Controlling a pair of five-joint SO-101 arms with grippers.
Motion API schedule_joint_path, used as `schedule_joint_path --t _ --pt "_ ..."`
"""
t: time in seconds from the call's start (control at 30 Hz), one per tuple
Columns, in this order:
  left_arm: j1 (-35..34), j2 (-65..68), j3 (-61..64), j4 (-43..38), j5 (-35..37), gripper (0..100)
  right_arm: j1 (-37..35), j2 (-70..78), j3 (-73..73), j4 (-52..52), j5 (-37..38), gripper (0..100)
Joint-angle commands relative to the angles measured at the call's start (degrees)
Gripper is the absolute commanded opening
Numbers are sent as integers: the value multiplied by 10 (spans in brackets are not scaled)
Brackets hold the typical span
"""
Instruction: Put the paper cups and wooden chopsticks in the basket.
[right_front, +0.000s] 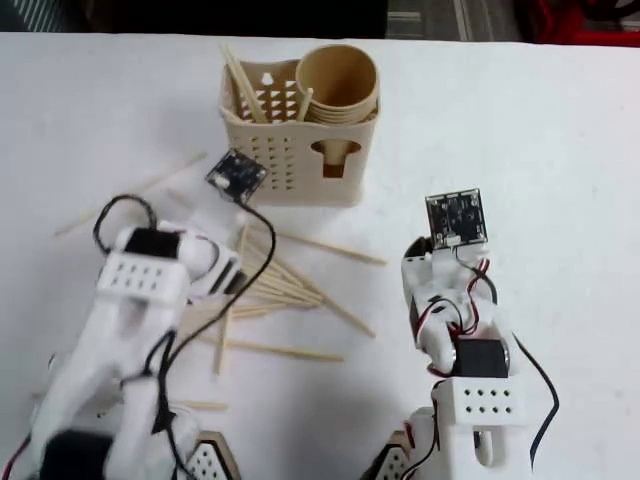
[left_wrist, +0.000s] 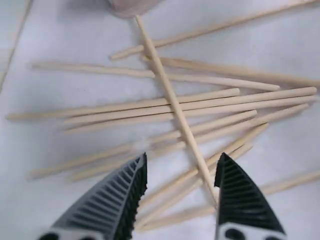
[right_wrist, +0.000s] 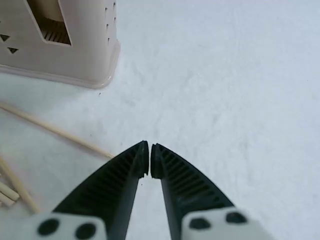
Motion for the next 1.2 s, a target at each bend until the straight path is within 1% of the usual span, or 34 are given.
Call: schedule_joint_path --t 0.0,0.2,0.4,0.5,0.67,0.83,1.07,1.17 --pt "-3 112 -83 -5 9 194 -5 -7 -4 -11 1 21" --pt "-3 256 -166 -5 10 195 -5 -7 -4 -11 1 21" --pt "-1 334 -211 -4 42 195 -5 -7 -4 -11 1 21" --pt "-1 349 -228 12 45 185 -5 -7 -4 -11 1 21" --pt "10 365 -229 17 40 85 -5 -8 -4 -11 1 21" --pt "23 365 -227 40 40 23 -5 -8 -4 -11 1 21" --pt "24 363 -233 98 40 23 -4 -9 -4 -11 1 21" --pt "24 335 -227 121 32 23 -4 -9 -4 -11 1 21"
